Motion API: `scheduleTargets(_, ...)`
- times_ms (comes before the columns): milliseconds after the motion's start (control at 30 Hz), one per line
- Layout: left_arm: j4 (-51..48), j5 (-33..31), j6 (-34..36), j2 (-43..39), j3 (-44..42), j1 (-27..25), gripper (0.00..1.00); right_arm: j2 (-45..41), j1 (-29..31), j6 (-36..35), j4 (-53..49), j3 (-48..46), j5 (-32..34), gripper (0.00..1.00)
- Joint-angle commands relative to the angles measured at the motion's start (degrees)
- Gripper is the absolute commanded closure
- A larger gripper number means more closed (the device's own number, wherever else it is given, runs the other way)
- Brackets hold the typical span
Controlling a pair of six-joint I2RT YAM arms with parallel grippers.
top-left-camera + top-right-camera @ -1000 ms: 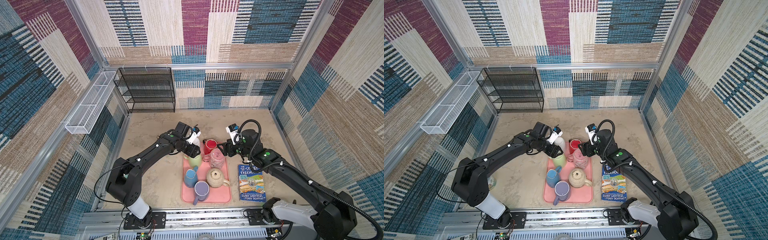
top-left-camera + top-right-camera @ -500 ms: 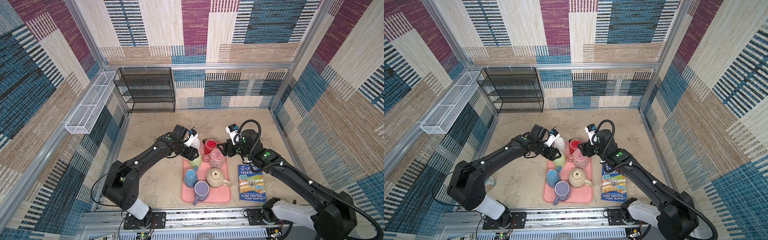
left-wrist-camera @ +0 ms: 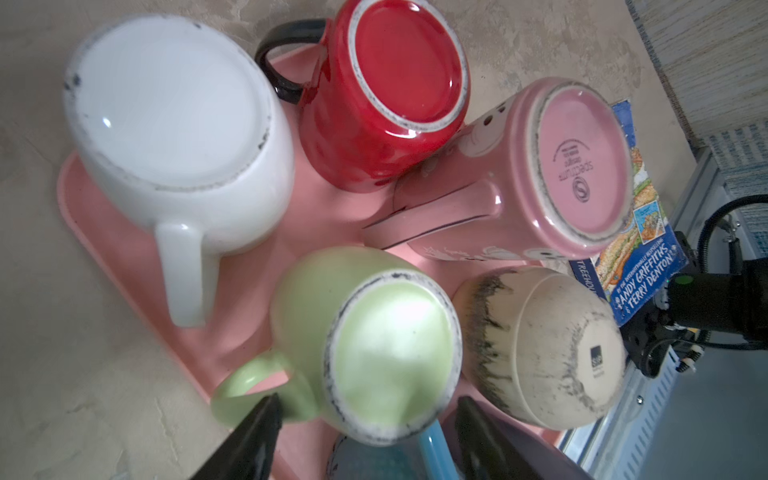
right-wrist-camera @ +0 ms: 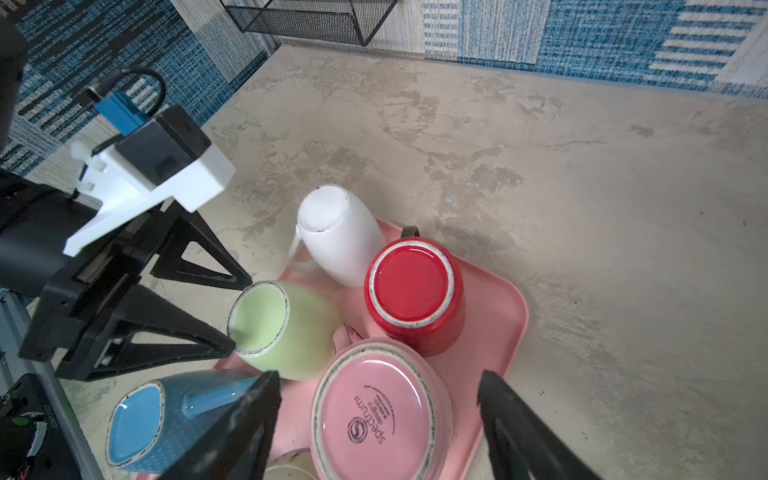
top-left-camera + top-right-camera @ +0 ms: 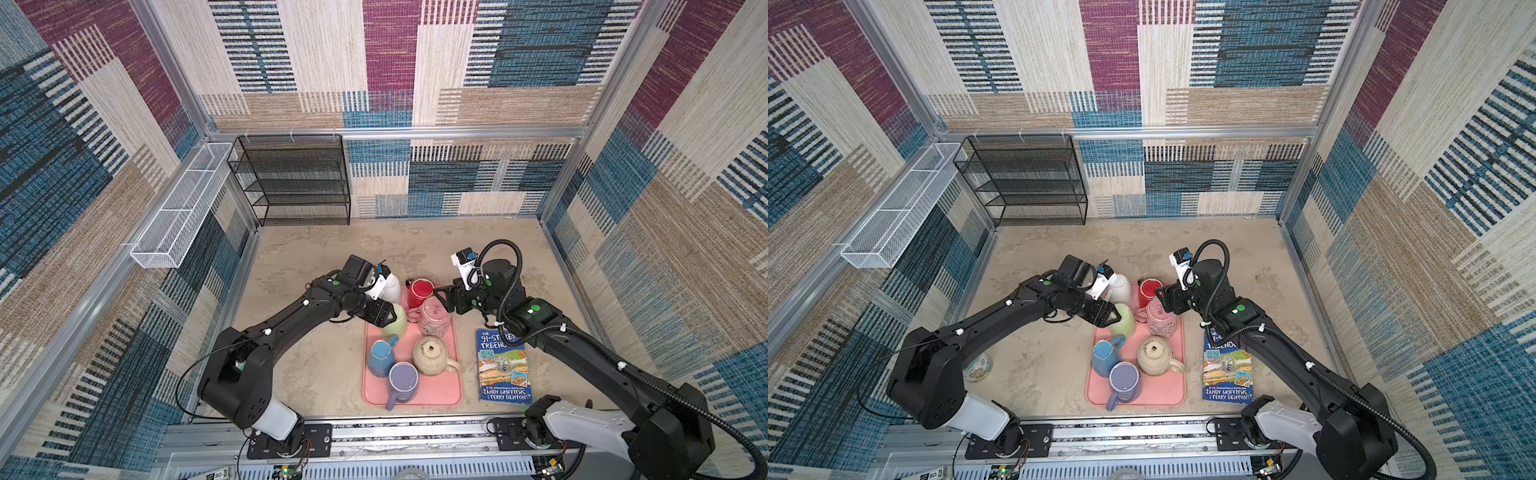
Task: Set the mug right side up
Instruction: 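Lower the left gripper over the light green mug's base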
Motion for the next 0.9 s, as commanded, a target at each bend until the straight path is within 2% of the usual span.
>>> scheduleTargets(0,-1.23,2.20,-1.59,-1.53,-0.99,0.04,0.29,-0.31,0.19,0.83,1.36,0.10,0.41,0.23)
scheduleTargets(267,-2.98,3.14,0.09,-2.22,-1.36,-0.24,0.39,-0.43,0.29,0.74,1.14,0.28,0.63,0.23)
scheduleTargets(367,-5.48,0.40,2.25,-2.27,0.19,-0.23,0.42,-0.48,0.41,0.69,1.16,0.28,0.64,0.23)
scheduleTargets(600,-5.89,-4.00,5.87,-4.01,3.38,0.46,0.28,-0.84,0.45,0.64,1.15,0.36,0.63,0.23)
scheduleTargets(867,-8.09,-3.13,7.97,3.39,8.23,0.76,0.19,-1.69,0.55,0.64,1.15,0.10,0.71,0.22)
